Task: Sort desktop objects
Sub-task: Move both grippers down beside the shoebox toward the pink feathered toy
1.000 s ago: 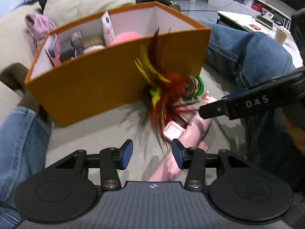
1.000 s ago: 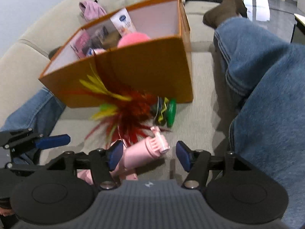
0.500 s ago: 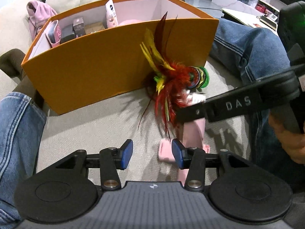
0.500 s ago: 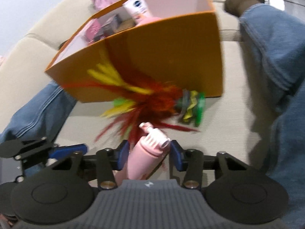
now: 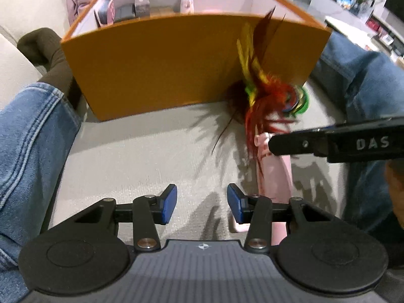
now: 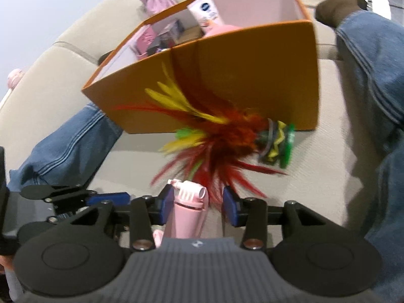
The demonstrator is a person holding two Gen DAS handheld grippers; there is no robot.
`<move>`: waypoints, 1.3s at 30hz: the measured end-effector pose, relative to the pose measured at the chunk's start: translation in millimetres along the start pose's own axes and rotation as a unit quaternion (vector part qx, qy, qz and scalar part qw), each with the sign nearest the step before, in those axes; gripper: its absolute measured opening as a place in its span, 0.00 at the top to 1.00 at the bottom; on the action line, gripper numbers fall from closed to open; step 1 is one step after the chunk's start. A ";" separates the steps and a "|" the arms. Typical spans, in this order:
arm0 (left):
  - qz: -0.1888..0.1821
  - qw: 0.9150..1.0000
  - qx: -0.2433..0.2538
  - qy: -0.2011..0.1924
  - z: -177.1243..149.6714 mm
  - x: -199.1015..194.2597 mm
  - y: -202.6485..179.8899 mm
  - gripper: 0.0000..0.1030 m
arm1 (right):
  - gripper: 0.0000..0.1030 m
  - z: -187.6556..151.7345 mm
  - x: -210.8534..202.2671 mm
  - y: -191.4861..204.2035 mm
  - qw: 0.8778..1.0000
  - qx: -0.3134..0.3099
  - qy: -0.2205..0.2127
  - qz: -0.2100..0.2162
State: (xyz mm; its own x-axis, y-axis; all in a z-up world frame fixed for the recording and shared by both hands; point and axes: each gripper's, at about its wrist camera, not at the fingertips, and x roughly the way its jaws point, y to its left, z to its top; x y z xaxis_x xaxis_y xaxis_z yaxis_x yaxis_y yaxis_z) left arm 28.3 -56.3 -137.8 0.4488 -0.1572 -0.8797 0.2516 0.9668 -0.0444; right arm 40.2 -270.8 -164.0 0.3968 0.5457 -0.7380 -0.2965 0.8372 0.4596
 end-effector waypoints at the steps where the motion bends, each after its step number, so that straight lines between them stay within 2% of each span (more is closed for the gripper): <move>1: -0.007 1.000 -0.003 -0.005 -1.1 -3.4 1.6 0.50 | 0.56 -0.3 -2.3 0.1 1.000 0.002 0.000 -0.005; 7: -0.035 0.999 -0.014 -0.011 -4.2 -8.5 7.1 0.50 | 0.59 -6.6 -8.5 -7.3 0.999 0.026 0.010 -0.024; 15: -0.061 0.998 0.018 -0.023 -7.3 -14.0 -5.5 0.50 | 0.58 -10.7 -11.1 -16.0 0.998 0.052 0.012 -0.017; 19: -0.059 0.998 0.020 0.000 -9.0 -3.9 -6.4 0.50 | 0.58 -12.3 -12.8 -12.0 0.998 0.048 0.016 -0.027; 24: -0.119 0.992 -0.024 0.032 -10.7 12.6 5.3 0.50 | 0.60 -16.3 -7.4 -19.7 0.997 0.061 0.033 -0.030; 28: -0.135 0.989 -0.034 0.041 -10.1 22.9 8.4 0.50 | 0.62 -17.3 -4.8 -20.2 0.997 0.059 0.033 -0.033; 32: -0.131 0.990 -0.014 0.044 -9.2 27.2 0.1 0.56 | 0.62 -17.2 -2.5 -21.6 0.997 0.060 0.032 -0.029; 33: -0.140 0.989 -0.011 0.044 -8.8 27.7 -1.4 0.65 | 0.63 -17.1 -2.2 -21.6 0.997 0.060 0.032 -0.028; 34: -0.151 0.987 -0.014 0.044 -8.8 29.7 -3.0 0.69 | 0.64 -17.0 -1.4 -21.4 0.997 0.059 0.033 -0.029; 39: -0.172 0.984 -0.002 0.045 -12.2 28.2 -11.3 0.77 | 0.67 -16.9 0.6 -22.0 0.997 0.062 0.036 -0.031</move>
State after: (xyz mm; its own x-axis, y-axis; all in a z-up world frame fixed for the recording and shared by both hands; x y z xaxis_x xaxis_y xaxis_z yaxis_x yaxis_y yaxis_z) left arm 27.7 -69.3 -167.9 0.2600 -0.4567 -0.8508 0.3709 0.8607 -0.3487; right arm 32.3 -289.5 -182.9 0.3461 0.4928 -0.7983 -0.1618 0.8695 0.4666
